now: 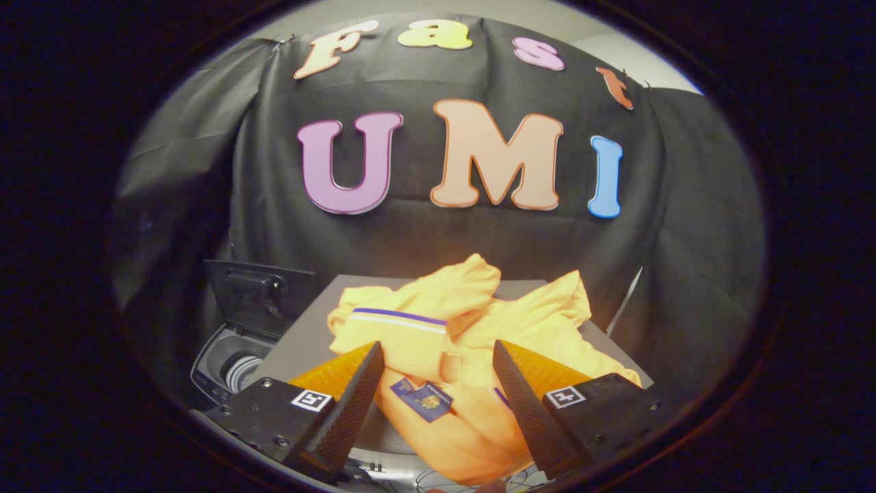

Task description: Put the clothes into the washing machine and then close the washing machine lid.

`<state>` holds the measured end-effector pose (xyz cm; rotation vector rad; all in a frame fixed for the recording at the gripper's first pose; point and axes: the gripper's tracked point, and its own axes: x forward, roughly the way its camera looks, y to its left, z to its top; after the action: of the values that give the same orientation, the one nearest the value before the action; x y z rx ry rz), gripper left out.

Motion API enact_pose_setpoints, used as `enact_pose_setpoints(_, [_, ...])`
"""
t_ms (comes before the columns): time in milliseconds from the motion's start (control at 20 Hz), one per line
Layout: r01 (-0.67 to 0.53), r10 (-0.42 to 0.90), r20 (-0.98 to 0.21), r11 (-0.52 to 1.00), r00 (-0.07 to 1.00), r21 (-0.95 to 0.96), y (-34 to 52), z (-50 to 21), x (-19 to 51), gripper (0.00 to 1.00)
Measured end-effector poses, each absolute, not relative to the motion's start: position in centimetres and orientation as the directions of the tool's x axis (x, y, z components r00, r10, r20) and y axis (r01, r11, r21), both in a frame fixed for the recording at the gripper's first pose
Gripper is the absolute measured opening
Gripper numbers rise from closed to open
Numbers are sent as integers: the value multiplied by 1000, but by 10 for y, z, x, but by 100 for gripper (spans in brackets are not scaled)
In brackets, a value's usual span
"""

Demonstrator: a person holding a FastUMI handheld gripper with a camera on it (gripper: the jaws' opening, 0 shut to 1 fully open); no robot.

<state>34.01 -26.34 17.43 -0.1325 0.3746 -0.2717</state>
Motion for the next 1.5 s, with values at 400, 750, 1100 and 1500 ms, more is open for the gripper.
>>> enact_pose_setpoints(400, [264, -252, -415, 964, 874, -28, -272, 162, 354, 23])
enact_pose_setpoints(750, [216, -178, -336, 973, 925, 78, -224, 218, 361, 9])
enact_pose_setpoints(1100, [70, -40, -284, 993, 958, 96, -130, 267, 384, 9])
enact_pose_setpoints(1500, [-111, 146, -277, 984, 950, 138, -10, 264, 427, 9])
